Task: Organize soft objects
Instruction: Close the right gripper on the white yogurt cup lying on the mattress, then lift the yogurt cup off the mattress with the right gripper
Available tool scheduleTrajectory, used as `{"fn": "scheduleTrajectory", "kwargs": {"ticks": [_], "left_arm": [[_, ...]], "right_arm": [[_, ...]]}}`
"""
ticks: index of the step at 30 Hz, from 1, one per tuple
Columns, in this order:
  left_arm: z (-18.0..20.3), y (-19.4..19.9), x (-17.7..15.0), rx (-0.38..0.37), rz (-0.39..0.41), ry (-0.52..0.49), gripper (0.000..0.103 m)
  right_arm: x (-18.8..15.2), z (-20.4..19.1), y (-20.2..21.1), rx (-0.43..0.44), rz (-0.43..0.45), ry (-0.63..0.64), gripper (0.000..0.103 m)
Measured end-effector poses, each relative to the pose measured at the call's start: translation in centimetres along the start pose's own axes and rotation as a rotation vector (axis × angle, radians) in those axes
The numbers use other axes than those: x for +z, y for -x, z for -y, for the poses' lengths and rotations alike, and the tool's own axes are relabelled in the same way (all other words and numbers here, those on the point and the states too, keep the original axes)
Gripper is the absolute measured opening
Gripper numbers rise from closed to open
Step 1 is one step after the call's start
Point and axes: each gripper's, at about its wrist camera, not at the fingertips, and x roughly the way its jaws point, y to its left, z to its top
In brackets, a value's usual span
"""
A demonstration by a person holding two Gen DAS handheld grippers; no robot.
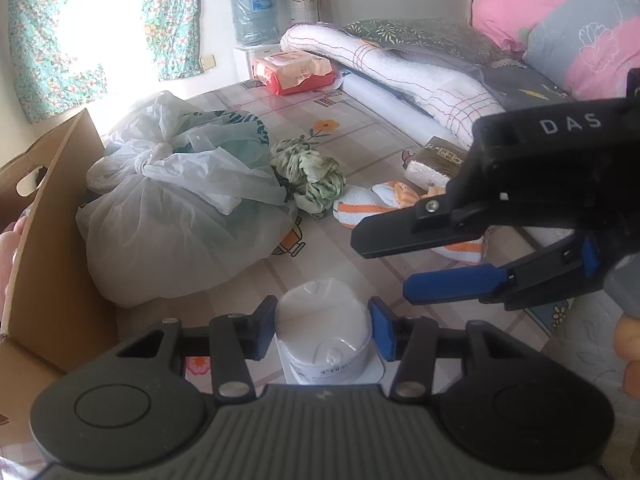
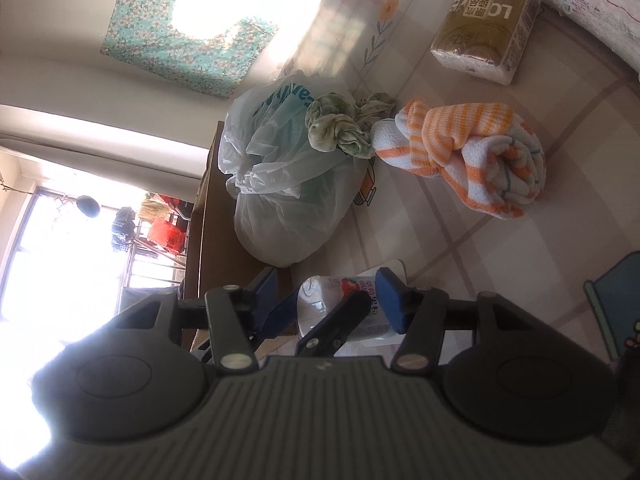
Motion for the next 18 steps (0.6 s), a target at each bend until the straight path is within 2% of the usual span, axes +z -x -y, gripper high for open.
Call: {"fn": "scheduleTrajectory", "kwargs": {"ticks": [7, 12, 18], "left_arm": [[-3.8, 0.1, -0.7, -0.150, 0.028, 0.189, 0.049], [-6.2, -0.1, -0.8, -0.267, 0.024, 0.342, 0.049], [-6.6, 0.0, -0.9, -0.303, 0.054, 0.384, 0.049]], "right_arm": [[-0.1, 0.9, -0.1, -0.018, 0.015, -0.043, 0.060], [-0.3, 1.6, -1.3, 0.005, -0.009, -0.103, 0.062], [-0.2, 1.8, -1.6, 0.058, 0.009, -0.139, 0.066]]}}
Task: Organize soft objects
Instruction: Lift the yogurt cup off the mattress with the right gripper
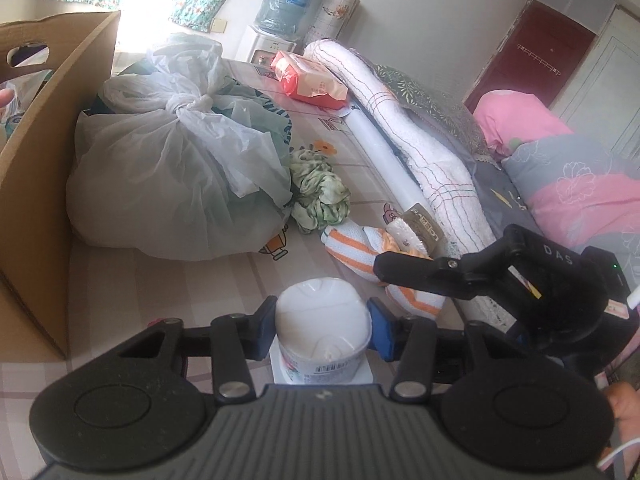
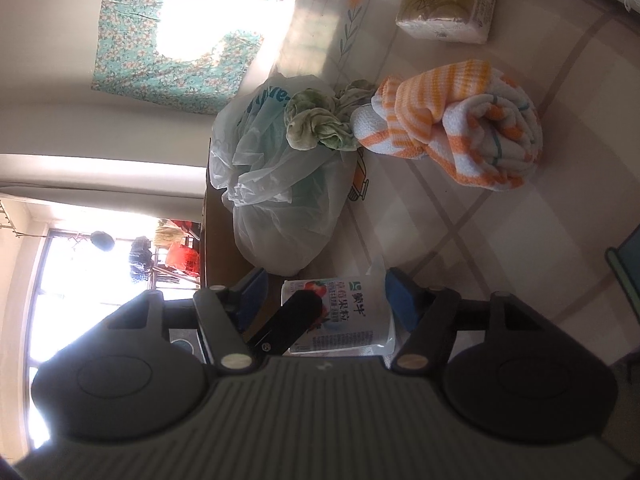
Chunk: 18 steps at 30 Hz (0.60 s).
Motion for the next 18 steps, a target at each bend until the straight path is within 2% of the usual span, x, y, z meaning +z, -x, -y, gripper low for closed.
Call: {"fn": "scheduleTrajectory", "kwargs": {"ticks": [6, 11, 15, 18], "left_arm": [[-0.2, -0.6, -0.1, -0.073, 0.014, 0.048, 0.049], [0.0, -1.1, -0.6, -0.059, 0.005, 0.023, 0.049], [0.0, -0.7, -0.7, -0.031, 0.021, -0.004, 0.050], [-0.2, -0.5, -0.8, -0.011, 0.022, -0.007, 0.056]], "right_arm": [[0.3, 0.7, 0.8, -0.005, 0.030, -0.040, 0.066], [0.0, 1.1, 0.3, -0.019, 0.018, -0.048, 0.066], [0.0, 1.3, 0.2, 0.004, 0.014, -0.057, 0.065], [0.1, 1.2, 0.2, 0.009, 0.011, -0.048, 0.065]]}}
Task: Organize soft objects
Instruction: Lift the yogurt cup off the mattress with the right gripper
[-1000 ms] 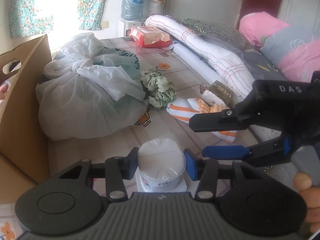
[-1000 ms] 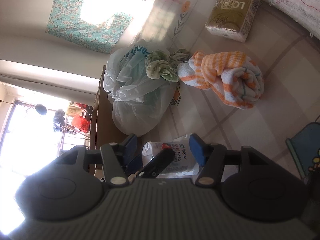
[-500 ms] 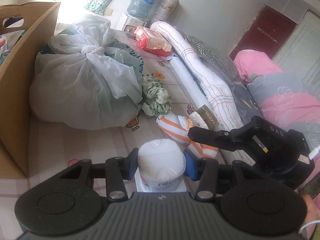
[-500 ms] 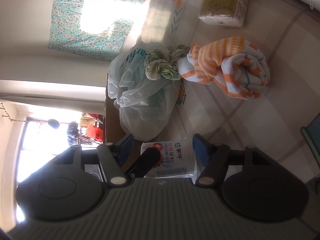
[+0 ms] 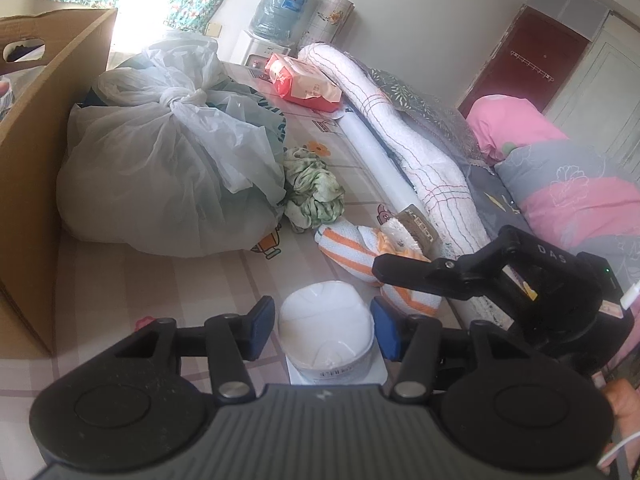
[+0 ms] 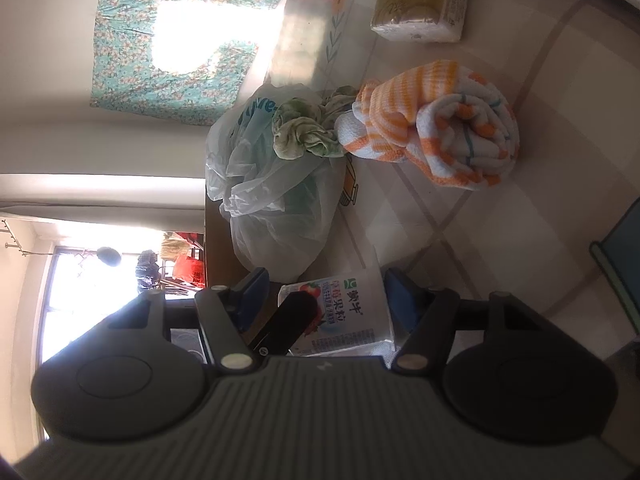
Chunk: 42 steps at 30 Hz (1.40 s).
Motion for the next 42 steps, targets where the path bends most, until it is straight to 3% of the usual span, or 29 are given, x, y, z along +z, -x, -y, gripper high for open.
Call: {"fn": "scheduleTrajectory", "kwargs": {"ticks": [5, 12, 15, 23, 35, 40, 42], "left_arm": [[0.2, 0.6, -0.1, 0.047, 0.007, -0.037, 0.062], [1.9, 1.9, -0.4, 0.165, 0.041, -0.212, 0.065], [2.2, 2.5, -0.5, 0.178, 0.041, -0.267, 0.073], [2.6, 2.9, -1.0, 0.206, 0.012, -0.345, 0.076], [1.5, 0.0, -0.8, 0.287, -0.100, -0.240, 0.075], [0.5, 0.5, -0.9, 0.235, -0.072, -0.173, 0.070], [-0.1, 0.8, -0.5, 0.180, -0.071, -0.107, 0.070]], "right_arm": [[0.0, -0.3, 0.0, 0.007, -0.005, 0.007, 0.065], [-0.3, -1.0, -1.1, 0.022, -0.032, 0.020, 0.064], [-0.5, -1.5, -1.7, 0.027, -0.048, 0.033, 0.064], [-1.0, -2.4, -3.5, 0.041, -0.094, 0.055, 0.064], [-1.1, -2.2, -3.8, -0.035, -0.070, 0.075, 0.064], [-1.0, -1.9, -3.2, -0.043, -0.058, 0.068, 0.065], [-0.9, -1.7, -3.1, -0.046, -0.052, 0.062, 0.065]]}}
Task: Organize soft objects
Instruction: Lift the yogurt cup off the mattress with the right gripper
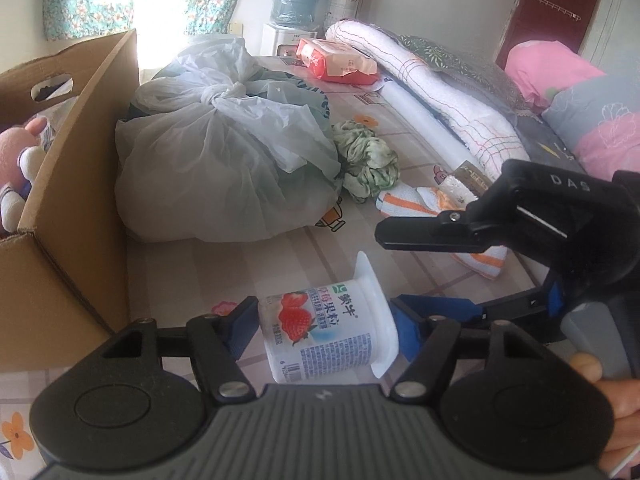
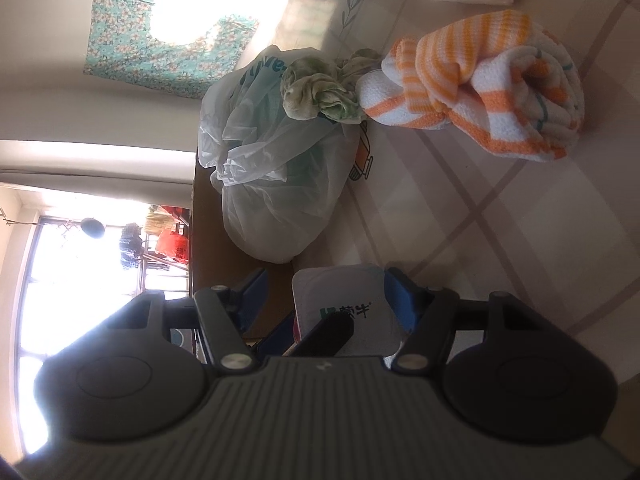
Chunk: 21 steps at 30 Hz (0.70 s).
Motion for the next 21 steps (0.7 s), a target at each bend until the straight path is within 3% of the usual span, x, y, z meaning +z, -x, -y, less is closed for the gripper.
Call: {"fn": "scheduleTrajectory", "kwargs": {"ticks": [3, 6, 12, 16, 19, 21], "left_arm": [[-1.2, 0.3, 0.4, -0.115, 0.012, 0.109, 0.067], [-1.6, 0.6, 0.7, -0.183, 0.045, 0.159, 0.067], [-2.1, 0.2, 1.0, -0.265, 0.057, 0.249, 0.067], [-2.3, 0.0, 0.9, -0.329, 0.073, 0.304, 0.067], [-2.0, -0.4, 0.9, -0.336, 0.071, 0.311, 0.067], [-1.9, -0.6, 0.9, -0.328, 0.056, 0.304, 0.065]], "right_arm": [[0.1, 0.5, 0.3, -0.005, 0.012, -0.020, 0.065], [0.3, 1.2, 0.8, 0.009, 0.027, -0.055, 0.065], [0.4, 2.1, 1.7, 0.048, 0.047, -0.104, 0.069], [0.3, 2.9, 1.7, 0.122, 0.034, -0.167, 0.070], [0.4, 3.2, 1.6, 0.179, 0.020, -0.202, 0.071], [0.5, 2.9, 1.9, 0.156, 0.034, -0.176, 0.071]]}}
